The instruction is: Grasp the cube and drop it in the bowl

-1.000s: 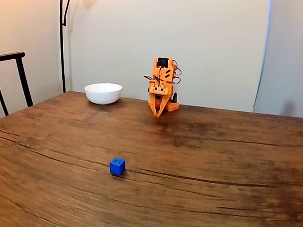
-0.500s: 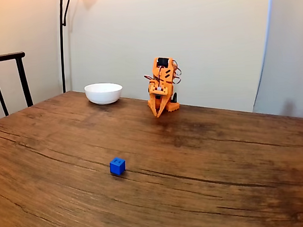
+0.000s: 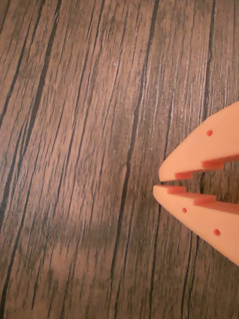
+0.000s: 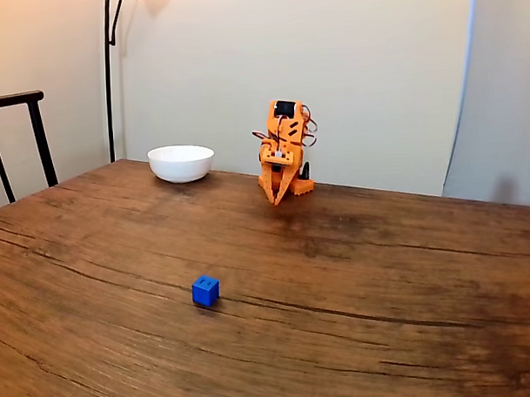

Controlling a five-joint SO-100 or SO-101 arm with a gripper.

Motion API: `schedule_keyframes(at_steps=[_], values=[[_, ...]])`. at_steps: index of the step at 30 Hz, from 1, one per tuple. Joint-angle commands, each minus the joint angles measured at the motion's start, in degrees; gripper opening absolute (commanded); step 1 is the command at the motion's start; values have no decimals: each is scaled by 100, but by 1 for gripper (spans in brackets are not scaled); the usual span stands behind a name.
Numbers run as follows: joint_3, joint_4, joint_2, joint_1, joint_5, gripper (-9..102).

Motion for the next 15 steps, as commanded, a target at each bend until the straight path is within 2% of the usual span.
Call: schedule_keyframes(at_steps=[1,6,10,15], values=[[-44,-185,26,18,-35,0],[-26,-1336,26,62,18,-1],[-26,-1679,26,79,-35,-1],[-26,-2733,26,0,35,0]])
